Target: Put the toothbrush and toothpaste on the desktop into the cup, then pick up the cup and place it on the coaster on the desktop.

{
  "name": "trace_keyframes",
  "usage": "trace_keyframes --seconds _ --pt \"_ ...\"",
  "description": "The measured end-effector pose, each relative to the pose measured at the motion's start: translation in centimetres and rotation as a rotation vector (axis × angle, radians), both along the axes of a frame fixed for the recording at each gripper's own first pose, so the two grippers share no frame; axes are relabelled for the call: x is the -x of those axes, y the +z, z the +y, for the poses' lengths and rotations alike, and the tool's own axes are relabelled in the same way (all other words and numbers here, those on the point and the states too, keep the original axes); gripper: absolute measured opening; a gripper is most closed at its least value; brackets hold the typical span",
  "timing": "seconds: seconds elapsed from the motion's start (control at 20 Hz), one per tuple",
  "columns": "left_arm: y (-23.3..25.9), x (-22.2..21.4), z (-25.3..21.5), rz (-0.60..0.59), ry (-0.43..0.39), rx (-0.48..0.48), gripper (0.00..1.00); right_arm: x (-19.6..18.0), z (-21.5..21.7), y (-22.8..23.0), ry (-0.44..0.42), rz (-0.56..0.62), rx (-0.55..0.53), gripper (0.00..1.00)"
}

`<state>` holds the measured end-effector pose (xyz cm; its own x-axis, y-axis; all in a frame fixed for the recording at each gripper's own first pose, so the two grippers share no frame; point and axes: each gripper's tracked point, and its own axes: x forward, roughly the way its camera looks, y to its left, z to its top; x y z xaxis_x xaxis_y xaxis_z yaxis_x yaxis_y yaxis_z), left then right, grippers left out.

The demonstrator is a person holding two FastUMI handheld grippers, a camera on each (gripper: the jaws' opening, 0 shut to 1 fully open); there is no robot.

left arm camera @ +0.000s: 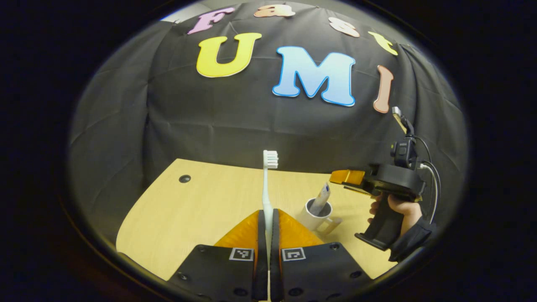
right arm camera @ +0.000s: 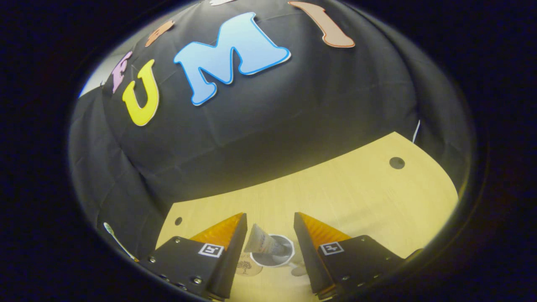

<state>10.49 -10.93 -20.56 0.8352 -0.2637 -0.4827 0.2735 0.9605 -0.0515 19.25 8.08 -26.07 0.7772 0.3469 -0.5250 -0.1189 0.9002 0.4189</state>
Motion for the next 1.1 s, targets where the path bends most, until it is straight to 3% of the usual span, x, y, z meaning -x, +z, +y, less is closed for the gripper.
trace_keyframes --seconds 0.3,0.35,0.4,1.1 --pt "1.1 0.5 -1.4 -0.038 -0.043 -0.006 0.1 0.9 -1.7 1.8 -0.012 -0.042 0.011 0.68" --pt "1.2 0.5 -1.8 -0.041 -0.049 -0.007 0.1 1.2 -1.9 1.9 -0.011 -0.044 0.018 0.63" --pt "1.2 0.5 -2.2 -0.045 -0.056 -0.006 0.1 1.4 -2.2 1.9 -0.009 -0.044 0.021 0.68" --pt "1.5 -1.5 -8.3 -0.123 -0.203 -0.026 0.1 5.0 -7.6 -0.4 -0.065 0.021 0.084 0.68"
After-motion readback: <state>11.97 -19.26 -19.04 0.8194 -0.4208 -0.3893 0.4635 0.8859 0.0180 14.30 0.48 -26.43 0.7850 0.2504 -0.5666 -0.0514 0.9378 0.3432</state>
